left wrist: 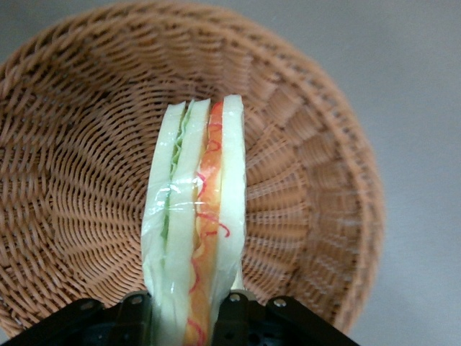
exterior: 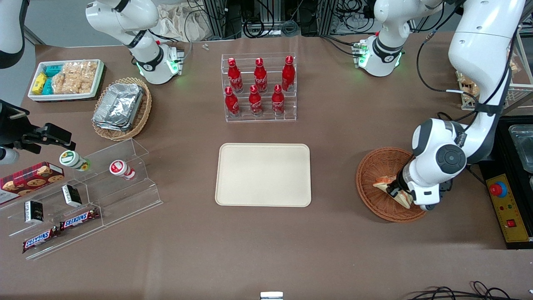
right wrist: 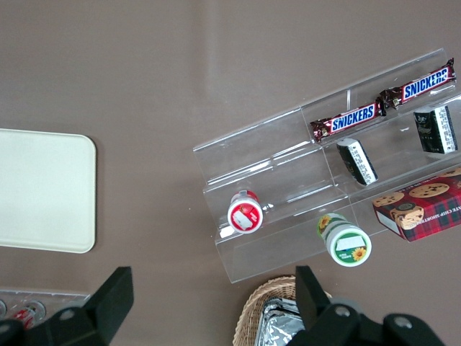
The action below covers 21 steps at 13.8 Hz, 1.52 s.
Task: Place sandwich from basket to tray
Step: 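Carry the held sandwich over to the cream tray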
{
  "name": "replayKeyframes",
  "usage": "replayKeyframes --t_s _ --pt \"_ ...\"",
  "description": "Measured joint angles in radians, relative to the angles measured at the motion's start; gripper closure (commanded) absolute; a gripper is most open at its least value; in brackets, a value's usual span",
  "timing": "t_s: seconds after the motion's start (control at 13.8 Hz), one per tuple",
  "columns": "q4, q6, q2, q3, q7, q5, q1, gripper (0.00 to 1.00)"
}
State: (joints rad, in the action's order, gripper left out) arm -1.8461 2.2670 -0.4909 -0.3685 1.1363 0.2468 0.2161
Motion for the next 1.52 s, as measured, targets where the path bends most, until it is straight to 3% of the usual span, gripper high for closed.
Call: replayKeyframes --t_s 0.29,0.51,0.73,1.02,1.38,1.52 --pt "0.214 -0.270 0.032 -0.054 0.004 0.000 0.001 1.00" --pt "0.424 -0.525 0.056 -0.149 -0.024 -0.005 0.001 1.00" --pt "0.541 -0.650 0.071 -0.265 -0.134 -0.027 -0.001 1.00" --pt "0.533 -0.618 0.035 -0.423 -0.224 -0.017 -0.064 1.00" --pt "0.459 -0.449 -0.196 -0.422 -0.226 0.212 -0.277 1.00" --pt "0.452 -0.431 -0.294 -0.417 -0.227 0.251 -0.298 1.00"
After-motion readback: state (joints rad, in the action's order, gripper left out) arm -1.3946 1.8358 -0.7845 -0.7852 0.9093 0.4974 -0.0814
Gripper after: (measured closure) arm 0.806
